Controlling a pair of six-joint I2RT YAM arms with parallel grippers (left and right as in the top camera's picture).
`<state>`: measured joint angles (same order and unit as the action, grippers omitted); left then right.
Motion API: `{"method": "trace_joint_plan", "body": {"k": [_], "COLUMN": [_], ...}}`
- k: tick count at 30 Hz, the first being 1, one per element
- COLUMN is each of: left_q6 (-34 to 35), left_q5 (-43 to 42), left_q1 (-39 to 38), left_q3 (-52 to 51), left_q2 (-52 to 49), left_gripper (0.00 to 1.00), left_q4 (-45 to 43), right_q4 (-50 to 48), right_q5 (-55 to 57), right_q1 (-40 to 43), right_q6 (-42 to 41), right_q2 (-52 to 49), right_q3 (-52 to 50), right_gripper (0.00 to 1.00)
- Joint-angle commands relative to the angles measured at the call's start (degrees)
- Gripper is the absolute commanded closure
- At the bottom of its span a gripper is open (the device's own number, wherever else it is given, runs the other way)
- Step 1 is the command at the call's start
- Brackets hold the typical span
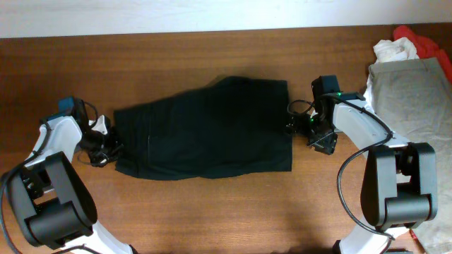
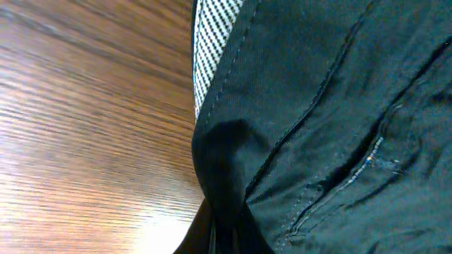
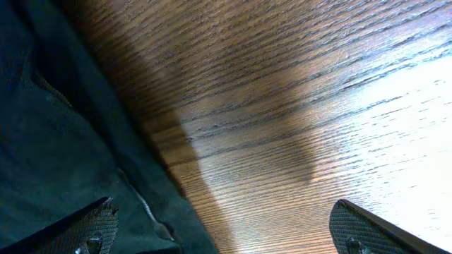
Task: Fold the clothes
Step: 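Stretch the pants between both grippers, pulling the left end outward, then lift the left end with the left gripper and fold it rightward over the pants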
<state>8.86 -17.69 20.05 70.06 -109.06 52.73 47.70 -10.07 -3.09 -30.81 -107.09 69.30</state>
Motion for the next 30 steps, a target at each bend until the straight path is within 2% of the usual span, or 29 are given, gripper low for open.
{"method": "trace_joint_plan", "body": {"k": [1, 8, 14, 18, 22, 30], "left_q6": [0.5, 0.5, 0.48, 0.5, 0.52, -0.79], "left_q5": [3.61, 3.61, 3.58, 3.56, 3.58, 3.96], "left_q1": [0.11, 0.09, -1.46, -8.79, -19.54, -39.39], "left_q3": [0.2, 2.97, 6.51, 9.99, 12.52, 12.83], "left_q2": [2.32, 13.2, 21.9, 25.73, 27.12, 27.12], "left_gripper": [1.0, 1.0, 1.0, 1.0, 0.99, 1.0], "left_q4": [0.85, 3.02, 9.2, 11.32, 11.65, 5.75], "right_q4": [-0.22, -1.73, -3.48, -4.46, -5.57, -10.67], "right_q5": [-0.28, -0.26, -0.24, 0.17, 0.39, 0.37], "right_q1": [-0.28, -0.26, -0.26, -0.26, -0.26, -0.28], "right_q6": [0.55, 0.57, 0.55, 0.57, 0.57, 0.59], "right_q2": [-0.11, -0.11, -0.11, -0.11, -0.11, -0.28], "right_q3": [0.07, 0.07, 0.07, 0.07, -0.02, -1.92], "right_gripper": [0.01, 0.01, 0.01, 0.01, 0.01, 0.01]}}
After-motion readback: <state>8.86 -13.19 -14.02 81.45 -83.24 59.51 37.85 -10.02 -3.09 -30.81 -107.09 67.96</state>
